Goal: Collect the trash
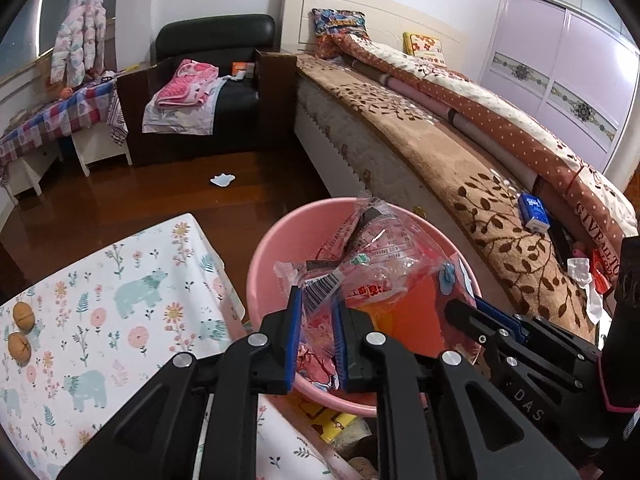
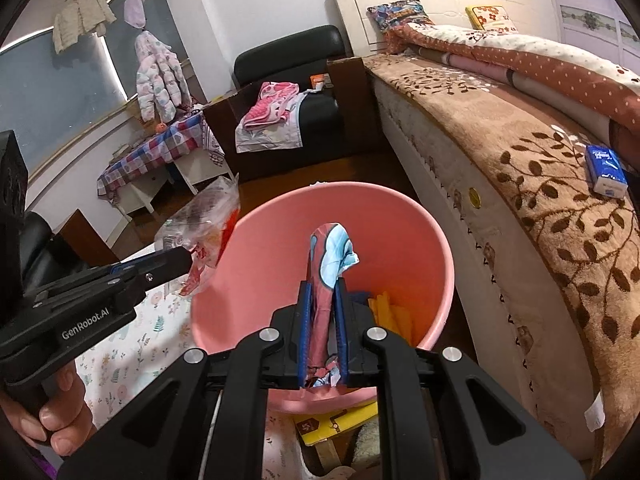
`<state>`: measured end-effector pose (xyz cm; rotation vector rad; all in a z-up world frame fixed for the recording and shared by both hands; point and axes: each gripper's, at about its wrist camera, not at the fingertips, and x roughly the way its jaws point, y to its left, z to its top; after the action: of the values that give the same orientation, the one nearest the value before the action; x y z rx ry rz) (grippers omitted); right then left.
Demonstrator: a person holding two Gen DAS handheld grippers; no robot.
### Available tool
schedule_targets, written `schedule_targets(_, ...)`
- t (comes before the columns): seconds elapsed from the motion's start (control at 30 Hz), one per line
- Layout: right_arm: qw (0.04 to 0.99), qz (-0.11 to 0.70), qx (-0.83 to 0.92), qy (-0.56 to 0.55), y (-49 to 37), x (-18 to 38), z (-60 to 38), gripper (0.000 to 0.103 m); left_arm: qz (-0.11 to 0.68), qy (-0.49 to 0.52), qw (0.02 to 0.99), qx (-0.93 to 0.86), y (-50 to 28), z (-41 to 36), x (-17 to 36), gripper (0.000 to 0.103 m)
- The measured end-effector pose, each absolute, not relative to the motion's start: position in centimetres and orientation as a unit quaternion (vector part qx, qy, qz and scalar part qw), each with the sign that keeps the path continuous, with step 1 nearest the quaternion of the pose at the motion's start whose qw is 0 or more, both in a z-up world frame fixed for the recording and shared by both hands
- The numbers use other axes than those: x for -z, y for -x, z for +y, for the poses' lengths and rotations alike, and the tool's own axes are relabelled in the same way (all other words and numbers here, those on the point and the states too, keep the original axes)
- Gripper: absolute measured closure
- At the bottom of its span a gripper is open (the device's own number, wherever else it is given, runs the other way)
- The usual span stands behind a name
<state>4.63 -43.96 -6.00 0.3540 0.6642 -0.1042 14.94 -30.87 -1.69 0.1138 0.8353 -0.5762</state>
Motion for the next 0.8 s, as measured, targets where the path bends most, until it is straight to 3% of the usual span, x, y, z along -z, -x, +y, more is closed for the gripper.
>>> schedule_targets(0.27, 0.925, 0.33, 0.058, -0.178, -5.2, 6.9, -44.4, 0.091, 0.408, -0.058, 0.867, 0.279, -15.4, -31.5, 2.9, 0.083)
schedule_targets(0.4, 0.926, 0.323, 0.059, -0.184, -5.1, 6.9, -44.5, 0.091, 0.408, -0.054, 0.866, 0.283, -15.3, -31.5, 3.0, 0.062)
schedule_targets(0.53, 0.925, 0.324, 0.064, -0.19, -5.1, 7.0, -44.7, 0.091, 0.405, -0.049, 0.867, 0.286, -15.3, -31.5, 2.7, 0.058)
schedule_targets(0.8, 0.925, 0.32, 0.063, -0.197, -4.8, 6.9, -44.6, 0.073, 0.396, -0.041, 0.871, 0.287, -14.7, -30.8, 1.9, 0.051)
